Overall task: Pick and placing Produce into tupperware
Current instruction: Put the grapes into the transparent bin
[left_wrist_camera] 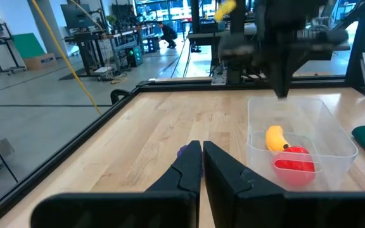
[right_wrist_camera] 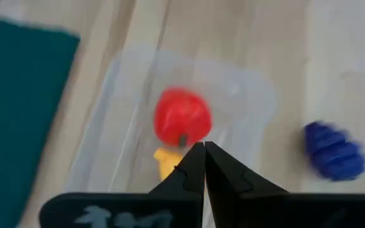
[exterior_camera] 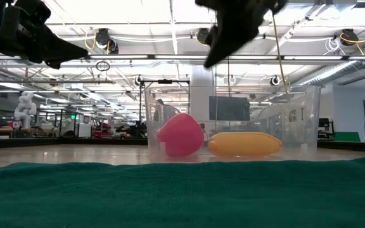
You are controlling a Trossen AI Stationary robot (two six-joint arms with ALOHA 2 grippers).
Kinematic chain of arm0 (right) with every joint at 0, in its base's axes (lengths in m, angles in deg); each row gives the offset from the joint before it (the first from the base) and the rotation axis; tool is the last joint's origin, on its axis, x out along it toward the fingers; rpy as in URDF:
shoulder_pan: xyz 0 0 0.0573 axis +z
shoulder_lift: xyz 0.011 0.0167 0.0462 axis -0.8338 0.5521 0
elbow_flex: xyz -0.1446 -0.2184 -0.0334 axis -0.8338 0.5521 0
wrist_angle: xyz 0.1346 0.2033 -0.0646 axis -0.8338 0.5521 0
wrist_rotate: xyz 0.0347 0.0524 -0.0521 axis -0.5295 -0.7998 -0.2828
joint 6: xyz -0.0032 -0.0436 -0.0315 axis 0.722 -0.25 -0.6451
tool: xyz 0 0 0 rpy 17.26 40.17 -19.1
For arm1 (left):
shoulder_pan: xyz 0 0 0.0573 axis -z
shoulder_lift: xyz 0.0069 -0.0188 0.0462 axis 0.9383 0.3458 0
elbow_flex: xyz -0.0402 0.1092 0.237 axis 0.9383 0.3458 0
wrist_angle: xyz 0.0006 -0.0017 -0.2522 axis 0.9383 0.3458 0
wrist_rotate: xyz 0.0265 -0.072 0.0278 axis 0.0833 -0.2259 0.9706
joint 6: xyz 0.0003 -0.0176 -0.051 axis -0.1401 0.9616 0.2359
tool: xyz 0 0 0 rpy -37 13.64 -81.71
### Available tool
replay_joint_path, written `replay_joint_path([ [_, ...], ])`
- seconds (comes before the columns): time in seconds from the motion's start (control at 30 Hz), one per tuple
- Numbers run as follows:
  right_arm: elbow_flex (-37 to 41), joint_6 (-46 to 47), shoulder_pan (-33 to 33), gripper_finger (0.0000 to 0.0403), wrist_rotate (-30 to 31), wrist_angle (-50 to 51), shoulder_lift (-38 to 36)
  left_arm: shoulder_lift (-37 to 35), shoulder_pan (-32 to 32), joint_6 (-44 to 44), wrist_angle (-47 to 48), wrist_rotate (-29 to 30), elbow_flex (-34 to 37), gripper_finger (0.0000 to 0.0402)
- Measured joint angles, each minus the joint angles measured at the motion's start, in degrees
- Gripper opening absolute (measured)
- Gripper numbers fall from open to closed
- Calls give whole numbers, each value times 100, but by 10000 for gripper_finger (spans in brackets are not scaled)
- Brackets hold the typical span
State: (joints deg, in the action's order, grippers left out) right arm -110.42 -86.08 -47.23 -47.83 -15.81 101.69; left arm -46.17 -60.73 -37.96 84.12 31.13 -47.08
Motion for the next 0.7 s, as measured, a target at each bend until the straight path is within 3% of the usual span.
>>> replay_joint_path([
  [0.23,425,-235,-188,0,-19,-602,-782,0,0,0,2,2,0,21],
  [0.5,1824,185,-657,0,-323,-2035,-2094,0,0,0,46,2,0,21],
  [0.7,2616,367,-805,0,-320,-2541,-2918,0,0,0,47,4,2,21],
])
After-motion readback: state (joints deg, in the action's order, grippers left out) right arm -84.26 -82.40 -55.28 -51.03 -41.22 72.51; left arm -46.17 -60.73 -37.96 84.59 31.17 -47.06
